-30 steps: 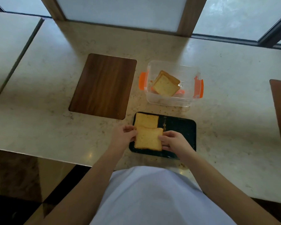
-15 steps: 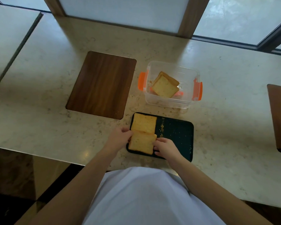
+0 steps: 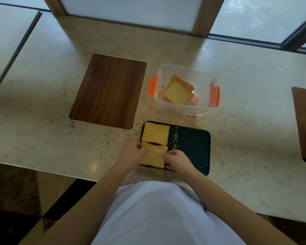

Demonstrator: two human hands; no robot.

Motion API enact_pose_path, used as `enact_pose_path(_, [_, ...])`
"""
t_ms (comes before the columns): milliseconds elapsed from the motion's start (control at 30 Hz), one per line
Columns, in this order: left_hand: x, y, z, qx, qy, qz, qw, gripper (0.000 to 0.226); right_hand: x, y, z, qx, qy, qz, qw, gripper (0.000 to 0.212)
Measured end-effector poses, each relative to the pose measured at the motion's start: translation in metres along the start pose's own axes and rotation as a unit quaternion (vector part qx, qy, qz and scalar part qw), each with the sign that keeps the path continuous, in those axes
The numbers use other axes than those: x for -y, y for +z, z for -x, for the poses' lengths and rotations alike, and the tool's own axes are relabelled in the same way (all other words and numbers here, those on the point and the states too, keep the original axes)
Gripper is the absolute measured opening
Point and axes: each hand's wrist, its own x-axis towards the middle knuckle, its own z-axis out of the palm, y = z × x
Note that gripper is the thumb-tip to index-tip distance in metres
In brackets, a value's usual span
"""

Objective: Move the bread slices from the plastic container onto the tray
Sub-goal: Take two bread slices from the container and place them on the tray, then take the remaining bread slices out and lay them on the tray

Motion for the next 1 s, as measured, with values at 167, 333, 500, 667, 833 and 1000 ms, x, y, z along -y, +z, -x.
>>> enact_pose_path(167, [-0.001,0.004,0.001,0.023,0.029,-0.055,0.998,0.028,-0.002,0.002,-0.004,-0.005,-0.002,0.022,1.000,0.039])
enact_pose_path(333, [-0.007,0.003,0.006,-0.024,0.092,-0.180,0.979,0.020,0.003,-0.003,-0.007,-0.048,-0.052,0.086,0.994,0.045])
enact_pose_path(500, [-0.010,0.005,0.007,-0.034,0.198,-0.357,0.912,0.037,0.010,-0.005,-0.008,-0.069,-0.135,0.208,0.966,0.033])
enact_pose_path(667, [-0.012,0.007,0.004,-0.019,0.207,-0.387,0.898,0.029,0.008,-0.002,-0.005,-0.062,-0.184,0.305,0.932,0.022])
enact_pose_path(833, [-0.011,0.010,0.000,-0.013,0.213,-0.425,0.880,0.018,0.007,-0.003,-0.006,-0.066,-0.223,0.414,0.880,0.018])
enact_pose_path(1000, [-0.037,0.006,-0.004,0.026,0.217,-0.381,0.898,0.032,0.032,-0.023,-0.003,-0.065,-0.223,0.383,0.894,0.027])
